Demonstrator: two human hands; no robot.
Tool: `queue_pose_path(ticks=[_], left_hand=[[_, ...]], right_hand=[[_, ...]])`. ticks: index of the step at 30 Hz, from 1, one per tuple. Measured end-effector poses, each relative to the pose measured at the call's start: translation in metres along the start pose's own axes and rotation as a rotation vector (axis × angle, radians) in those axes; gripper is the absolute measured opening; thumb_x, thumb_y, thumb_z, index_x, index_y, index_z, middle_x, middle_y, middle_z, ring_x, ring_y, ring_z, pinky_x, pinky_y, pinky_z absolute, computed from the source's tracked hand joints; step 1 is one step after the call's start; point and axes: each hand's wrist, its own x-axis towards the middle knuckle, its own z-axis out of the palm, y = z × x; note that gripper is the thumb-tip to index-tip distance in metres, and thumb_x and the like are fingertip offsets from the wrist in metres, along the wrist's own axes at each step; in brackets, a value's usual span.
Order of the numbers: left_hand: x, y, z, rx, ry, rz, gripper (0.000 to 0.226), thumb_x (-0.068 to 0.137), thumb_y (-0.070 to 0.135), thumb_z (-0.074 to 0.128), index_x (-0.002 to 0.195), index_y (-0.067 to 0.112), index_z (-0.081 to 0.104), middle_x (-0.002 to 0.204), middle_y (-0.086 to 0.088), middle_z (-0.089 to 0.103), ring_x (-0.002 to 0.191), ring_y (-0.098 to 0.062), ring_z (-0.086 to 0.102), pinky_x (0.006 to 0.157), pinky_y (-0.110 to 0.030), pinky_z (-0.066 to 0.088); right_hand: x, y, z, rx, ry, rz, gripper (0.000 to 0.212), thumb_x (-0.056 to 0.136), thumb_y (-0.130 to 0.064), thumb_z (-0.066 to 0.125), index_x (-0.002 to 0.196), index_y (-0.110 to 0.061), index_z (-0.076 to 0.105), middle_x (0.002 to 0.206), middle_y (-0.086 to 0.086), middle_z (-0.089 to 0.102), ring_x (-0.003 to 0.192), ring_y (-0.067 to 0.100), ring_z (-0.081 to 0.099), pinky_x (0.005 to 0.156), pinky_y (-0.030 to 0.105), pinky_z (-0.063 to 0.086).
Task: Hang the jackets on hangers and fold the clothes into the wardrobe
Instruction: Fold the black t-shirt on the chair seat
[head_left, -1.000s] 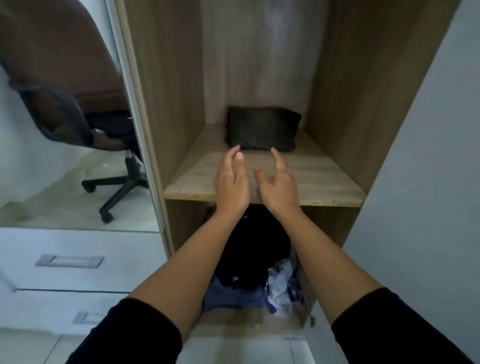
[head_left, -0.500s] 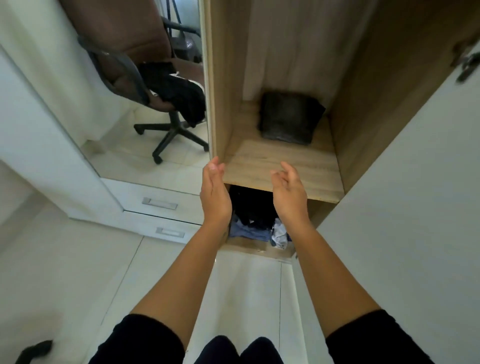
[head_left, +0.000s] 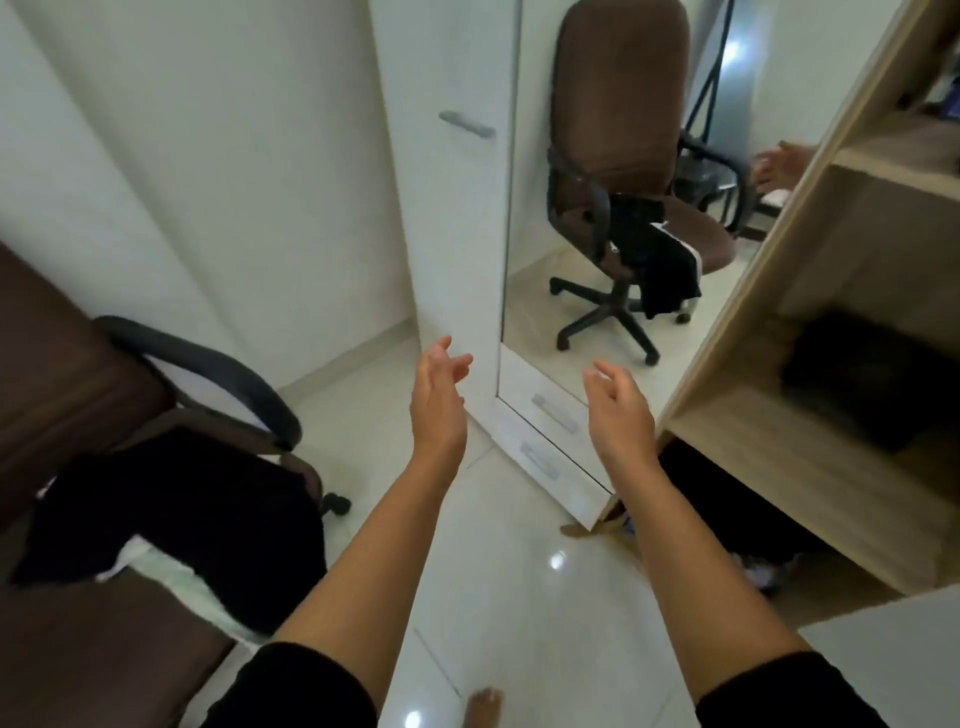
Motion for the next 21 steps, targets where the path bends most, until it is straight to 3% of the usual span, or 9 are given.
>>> queue_pose_path(ticks=[2, 5, 9, 13, 16, 21], left_hand=[[-0.008, -0.001, -0.044, 0.001, 0.107, -0.01, 0.039, 0.101, 0.041, 0.021, 0.128, 0.028, 0.046, 0.106, 0.009, 0.062, 0.111, -0.011, 0.055, 0.097, -0.036, 0.042], [-0.019, 0.001, -0.11, -0.03, 0.257, -0.058, 0.033, 0.1, 0.04, 0.023, 0.122, 0.032, 0.046, 0.105, 0.01, 0.062, 0.111, -0.011, 0.055, 0.1, -0.037, 0.04], [-0.034, 0.0, -0.198, -0.078, 0.455, -0.145, 0.026, 0.095, 0.044, 0.03, 0.102, 0.036, 0.054, 0.105, 0.009, 0.065, 0.108, -0.011, 0.056, 0.105, -0.043, 0.038], [-0.043, -0.013, -0.277, -0.13, 0.613, -0.136, 0.038, 0.1, 0.041, 0.025, 0.127, 0.028, 0.049, 0.11, 0.006, 0.062, 0.112, -0.013, 0.054, 0.107, -0.042, 0.036], [-0.035, -0.021, -0.331, -0.126, 0.711, -0.141, 0.04, 0.101, 0.04, 0.024, 0.128, 0.025, 0.049, 0.111, 0.003, 0.062, 0.111, -0.014, 0.055, 0.107, -0.045, 0.036], [-0.007, -0.031, -0.41, -0.091, 0.787, -0.185, 0.04, 0.101, 0.04, 0.024, 0.126, 0.024, 0.052, 0.111, 0.003, 0.063, 0.108, -0.013, 0.056, 0.105, -0.044, 0.038]], right_hand=[[-0.016, -0.012, 0.033, -0.021, -0.101, -0.04, 0.037, 0.095, -0.036, 0.041, 0.13, -0.025, 0.047, 0.106, -0.009, 0.05, 0.094, 0.008, 0.046, 0.08, 0.024, 0.039], [-0.04, -0.023, 0.087, -0.047, -0.272, -0.085, 0.039, 0.094, -0.036, 0.044, 0.132, -0.027, 0.047, 0.112, -0.006, 0.052, 0.102, 0.012, 0.048, 0.091, 0.029, 0.039], [-0.077, -0.032, 0.161, -0.107, -0.47, -0.118, 0.038, 0.096, -0.035, 0.044, 0.133, -0.026, 0.045, 0.121, -0.003, 0.053, 0.101, 0.012, 0.046, 0.086, 0.026, 0.034], [-0.111, -0.044, 0.235, -0.18, -0.643, -0.166, 0.04, 0.097, -0.034, 0.043, 0.136, -0.024, 0.044, 0.126, 0.002, 0.052, 0.108, 0.018, 0.049, 0.087, 0.027, 0.037], [-0.126, -0.059, 0.29, -0.204, -0.73, -0.188, 0.039, 0.098, -0.033, 0.042, 0.136, -0.023, 0.043, 0.116, 0.0, 0.053, 0.102, 0.017, 0.049, 0.085, 0.028, 0.038], [-0.139, -0.072, 0.374, -0.214, -0.808, -0.191, 0.04, 0.097, -0.033, 0.043, 0.136, -0.024, 0.044, 0.119, 0.0, 0.055, 0.099, 0.016, 0.051, 0.087, 0.029, 0.04]])
